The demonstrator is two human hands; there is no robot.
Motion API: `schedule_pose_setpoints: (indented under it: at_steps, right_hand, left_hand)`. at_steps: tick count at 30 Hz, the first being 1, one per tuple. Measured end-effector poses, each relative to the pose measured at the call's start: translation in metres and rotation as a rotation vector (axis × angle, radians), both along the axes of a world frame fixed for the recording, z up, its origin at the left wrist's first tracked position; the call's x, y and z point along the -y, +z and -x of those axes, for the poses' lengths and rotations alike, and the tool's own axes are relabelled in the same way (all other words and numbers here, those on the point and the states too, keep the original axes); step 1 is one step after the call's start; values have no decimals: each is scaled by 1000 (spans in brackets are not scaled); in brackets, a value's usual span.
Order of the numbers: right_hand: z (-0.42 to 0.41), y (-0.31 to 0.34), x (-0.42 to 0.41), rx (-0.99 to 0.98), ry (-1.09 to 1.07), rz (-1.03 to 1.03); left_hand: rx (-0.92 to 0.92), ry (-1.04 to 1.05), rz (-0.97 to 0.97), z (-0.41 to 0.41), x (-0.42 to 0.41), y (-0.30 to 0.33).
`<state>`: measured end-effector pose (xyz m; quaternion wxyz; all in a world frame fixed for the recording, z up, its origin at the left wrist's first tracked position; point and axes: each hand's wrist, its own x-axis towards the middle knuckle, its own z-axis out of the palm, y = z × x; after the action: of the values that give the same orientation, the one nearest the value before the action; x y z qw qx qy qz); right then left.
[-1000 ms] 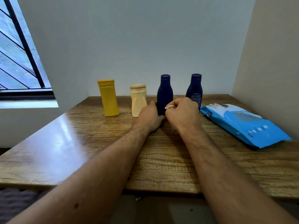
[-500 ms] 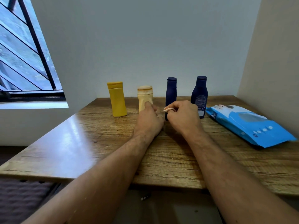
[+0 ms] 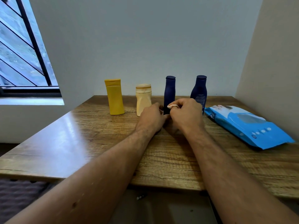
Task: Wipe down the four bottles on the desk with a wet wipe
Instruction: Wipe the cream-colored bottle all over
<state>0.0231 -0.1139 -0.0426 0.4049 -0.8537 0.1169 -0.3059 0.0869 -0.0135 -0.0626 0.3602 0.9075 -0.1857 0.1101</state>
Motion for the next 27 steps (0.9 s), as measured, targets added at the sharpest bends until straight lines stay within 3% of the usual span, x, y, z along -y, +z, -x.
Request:
schedule_pose_setpoints:
  at_steps: [12, 17, 27]
  right_hand:
    - [-1, 0, 0, 37, -18, 6]
    - [2, -1, -3, 45, 48, 18]
    - [-2, -5, -12, 18, 100, 121]
  left_hand:
    - [-12, 16, -16, -11, 7, -4]
    - [0, 130, 71, -1, -1, -9]
    - [303, 389, 271, -1, -13, -6]
